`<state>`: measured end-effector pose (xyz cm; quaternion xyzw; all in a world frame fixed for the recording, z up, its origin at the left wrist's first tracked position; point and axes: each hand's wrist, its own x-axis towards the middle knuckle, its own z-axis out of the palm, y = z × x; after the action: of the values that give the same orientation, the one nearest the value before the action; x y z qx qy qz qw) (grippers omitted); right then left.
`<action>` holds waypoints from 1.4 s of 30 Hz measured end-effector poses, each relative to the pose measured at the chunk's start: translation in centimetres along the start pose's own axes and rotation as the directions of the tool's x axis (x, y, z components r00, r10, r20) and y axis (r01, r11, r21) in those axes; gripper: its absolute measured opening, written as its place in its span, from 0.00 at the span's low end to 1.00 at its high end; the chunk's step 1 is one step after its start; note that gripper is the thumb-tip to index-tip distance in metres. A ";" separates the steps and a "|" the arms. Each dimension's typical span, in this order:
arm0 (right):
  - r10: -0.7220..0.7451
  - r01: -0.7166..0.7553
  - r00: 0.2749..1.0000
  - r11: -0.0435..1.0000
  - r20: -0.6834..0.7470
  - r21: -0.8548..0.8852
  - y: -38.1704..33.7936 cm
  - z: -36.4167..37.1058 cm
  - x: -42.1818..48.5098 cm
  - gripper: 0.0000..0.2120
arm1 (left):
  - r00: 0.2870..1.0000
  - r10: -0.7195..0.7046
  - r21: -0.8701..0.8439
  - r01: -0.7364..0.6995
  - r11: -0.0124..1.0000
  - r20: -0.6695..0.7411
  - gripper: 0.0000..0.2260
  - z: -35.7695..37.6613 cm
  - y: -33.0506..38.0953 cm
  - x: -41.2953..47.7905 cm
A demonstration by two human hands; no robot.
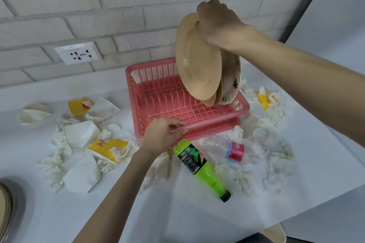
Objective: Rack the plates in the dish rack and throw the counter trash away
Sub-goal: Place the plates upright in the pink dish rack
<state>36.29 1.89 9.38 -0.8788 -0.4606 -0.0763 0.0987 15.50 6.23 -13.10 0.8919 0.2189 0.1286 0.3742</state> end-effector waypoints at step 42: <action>-0.263 0.289 0.948 0.947 0.177 -0.143 -0.1 10.5 4.5 0.17 | 0.994 -0.067 -0.090 0.059 0.994 -0.083 0.08 0.3 0.4 -0.4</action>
<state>39.19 8.03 0.20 -0.8139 -0.5776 -0.0590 -0.0230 15.36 5.63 -13.01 0.8611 0.2571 0.1645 0.4067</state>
